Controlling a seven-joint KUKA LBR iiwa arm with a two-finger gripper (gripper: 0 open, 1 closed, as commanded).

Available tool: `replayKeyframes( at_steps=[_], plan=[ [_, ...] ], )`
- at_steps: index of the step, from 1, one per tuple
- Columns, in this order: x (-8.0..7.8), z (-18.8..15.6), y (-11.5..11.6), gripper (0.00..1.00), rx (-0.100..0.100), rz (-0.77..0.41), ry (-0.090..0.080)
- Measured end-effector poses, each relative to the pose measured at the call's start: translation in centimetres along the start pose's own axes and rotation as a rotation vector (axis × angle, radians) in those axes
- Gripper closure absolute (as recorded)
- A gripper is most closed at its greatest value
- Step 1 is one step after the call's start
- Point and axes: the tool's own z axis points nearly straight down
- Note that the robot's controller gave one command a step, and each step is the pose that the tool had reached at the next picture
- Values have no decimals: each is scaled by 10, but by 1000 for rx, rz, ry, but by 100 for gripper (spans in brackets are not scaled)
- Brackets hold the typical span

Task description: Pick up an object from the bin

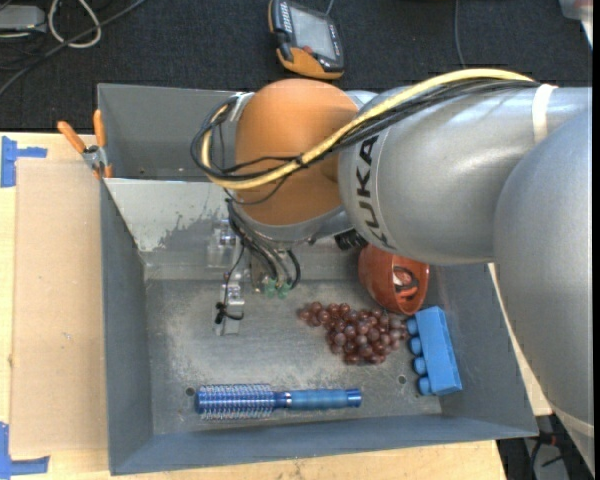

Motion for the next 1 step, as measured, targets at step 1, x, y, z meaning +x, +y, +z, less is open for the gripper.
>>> replayKeyframes(
  at_steps=[1],
  plan=[
    [0,0,0,0,0,0,0]
  ],
)
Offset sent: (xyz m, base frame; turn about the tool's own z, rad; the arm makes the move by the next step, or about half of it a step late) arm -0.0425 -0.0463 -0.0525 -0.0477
